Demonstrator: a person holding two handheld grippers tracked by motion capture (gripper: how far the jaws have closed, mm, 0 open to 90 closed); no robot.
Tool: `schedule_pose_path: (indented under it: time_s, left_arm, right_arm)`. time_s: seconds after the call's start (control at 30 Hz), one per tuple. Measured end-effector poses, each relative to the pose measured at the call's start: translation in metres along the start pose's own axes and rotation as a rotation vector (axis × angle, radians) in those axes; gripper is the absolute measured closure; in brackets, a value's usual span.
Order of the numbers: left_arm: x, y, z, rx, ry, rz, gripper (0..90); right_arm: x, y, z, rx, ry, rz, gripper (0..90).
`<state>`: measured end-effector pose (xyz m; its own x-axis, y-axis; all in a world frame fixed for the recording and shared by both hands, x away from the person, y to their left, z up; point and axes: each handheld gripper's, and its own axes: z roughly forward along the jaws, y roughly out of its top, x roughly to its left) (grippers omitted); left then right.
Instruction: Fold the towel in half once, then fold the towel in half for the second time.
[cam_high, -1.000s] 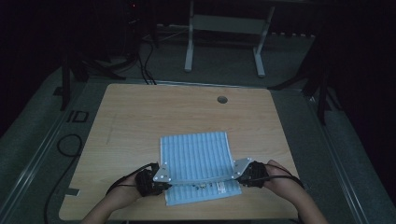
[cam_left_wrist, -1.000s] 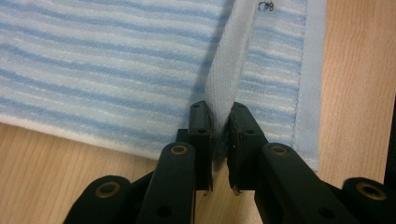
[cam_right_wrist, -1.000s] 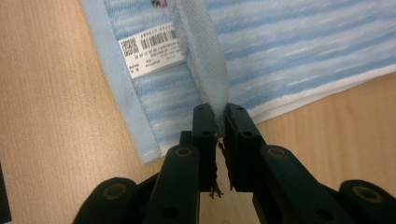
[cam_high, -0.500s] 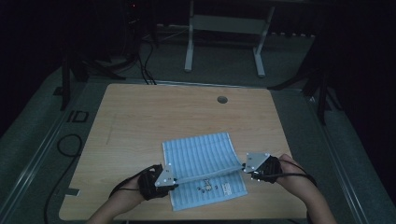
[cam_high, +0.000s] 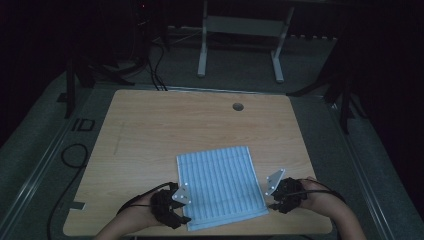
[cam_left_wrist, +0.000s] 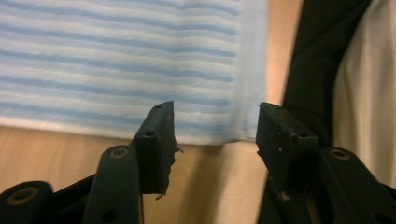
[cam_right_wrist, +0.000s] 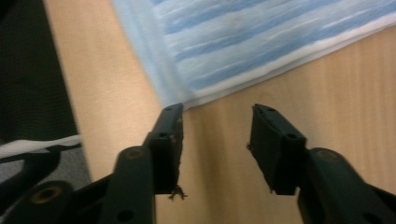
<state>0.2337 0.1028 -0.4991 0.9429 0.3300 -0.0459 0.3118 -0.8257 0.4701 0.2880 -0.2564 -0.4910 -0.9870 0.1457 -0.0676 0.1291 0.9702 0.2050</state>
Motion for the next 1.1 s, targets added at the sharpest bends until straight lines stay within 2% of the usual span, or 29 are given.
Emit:
schedule_pose_path:
  time_s: [0.1, 0.17, 0.37, 0.43, 0.6, 0.7, 0.87, 0.97, 1.03, 1.1]
  left_arm:
    - [0.006, -0.002, 0.001, 0.024, 0.014, -0.017, 46.4]
    - [0.01, -0.004, 0.001, 0.036, 0.018, -0.024, 45.1]
    - [0.024, -0.009, 0.001, 0.066, 0.03, -0.063, 44.7]
    - [0.03, -0.01, 0.0, 0.068, 0.028, -0.072, 44.8]
    - [0.045, -0.011, -0.003, 0.092, 0.059, -0.096, 44.7]
    - [0.058, -0.01, -0.005, 0.104, 0.089, -0.104, 44.7]
    - [0.083, -0.001, -0.008, 0.134, 0.158, -0.147, 41.9]
    - [0.098, 0.009, -0.011, 0.109, 0.158, -0.154, 40.7]
    - [0.109, 0.016, -0.012, 0.105, 0.167, -0.16, 40.2]
    - [0.12, 0.021, -0.012, 0.1, 0.162, -0.165, 40.2]
  right_arm:
    - [-0.01, 0.006, 0.002, 0.029, 0.015, -0.021, 52.4]
    - [-0.018, 0.009, 0.003, 0.042, 0.031, -0.014, 52.3]
    - [-0.037, 0.015, 0.004, 0.052, 0.034, -0.018, 52.0]
    - [-0.043, 0.017, 0.006, 0.071, 0.03, -0.03, 50.9]
    - [-0.059, 0.025, 0.007, 0.122, 0.029, -0.032, 47.9]
    - [-0.071, 0.03, 0.006, 0.126, 0.023, -0.042, 48.1]
    - [-0.095, 0.045, 0.001, 0.127, -0.002, -0.059, 50.2]
    - [-0.112, 0.059, -0.001, 0.114, -0.013, -0.065, 50.4]
    - [-0.124, 0.068, -0.001, 0.104, -0.041, -0.069, 51.1]
    - [-0.136, 0.078, -0.002, 0.09, -0.049, -0.053, 51.7]
